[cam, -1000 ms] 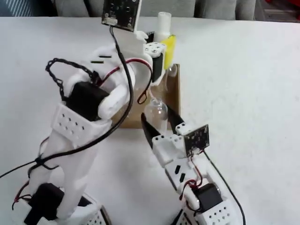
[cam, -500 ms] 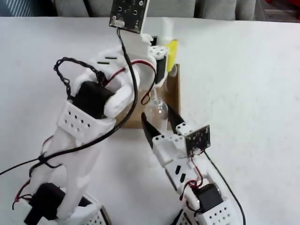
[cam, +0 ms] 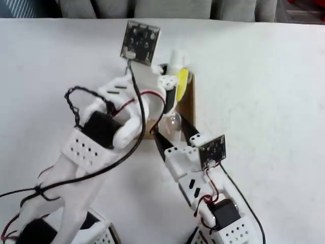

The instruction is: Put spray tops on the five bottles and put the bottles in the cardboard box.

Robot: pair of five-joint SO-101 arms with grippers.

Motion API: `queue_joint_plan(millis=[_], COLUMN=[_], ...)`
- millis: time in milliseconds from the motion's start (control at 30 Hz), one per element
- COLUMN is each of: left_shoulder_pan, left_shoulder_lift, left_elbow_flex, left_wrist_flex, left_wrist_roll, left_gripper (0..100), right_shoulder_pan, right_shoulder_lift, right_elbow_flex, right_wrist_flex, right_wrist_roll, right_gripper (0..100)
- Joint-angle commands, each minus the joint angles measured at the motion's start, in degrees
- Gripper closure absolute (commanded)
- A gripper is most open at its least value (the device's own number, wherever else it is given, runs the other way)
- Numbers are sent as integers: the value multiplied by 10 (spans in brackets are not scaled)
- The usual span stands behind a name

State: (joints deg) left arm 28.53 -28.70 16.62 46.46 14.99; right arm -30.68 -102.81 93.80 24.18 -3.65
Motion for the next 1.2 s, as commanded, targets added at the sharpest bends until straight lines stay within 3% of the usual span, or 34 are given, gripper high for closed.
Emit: queue_joint_plan(millis=[0, 333, 933, 1167], left_shoulder_pan=[12, 45, 49, 49], left_shoulder_lift=[-72, -192, -201, -212], left_elbow_flex=[90, 225, 302, 319], left_wrist_flex=[-81, -92, -92, -92], left_wrist_roll=[8, 7, 4, 7], left_gripper=[980, 980, 976, 792], right_shoulder_pan=[0, 1, 40, 41], right_shoulder_lift=[-7, -7, -7, -7], right_elbow_flex=[-8, -7, -7, -7], right_wrist_flex=[-7, -7, -22, -22], right_wrist_roll=[-2, -2, -5, -5], right_gripper=[984, 984, 984, 984])
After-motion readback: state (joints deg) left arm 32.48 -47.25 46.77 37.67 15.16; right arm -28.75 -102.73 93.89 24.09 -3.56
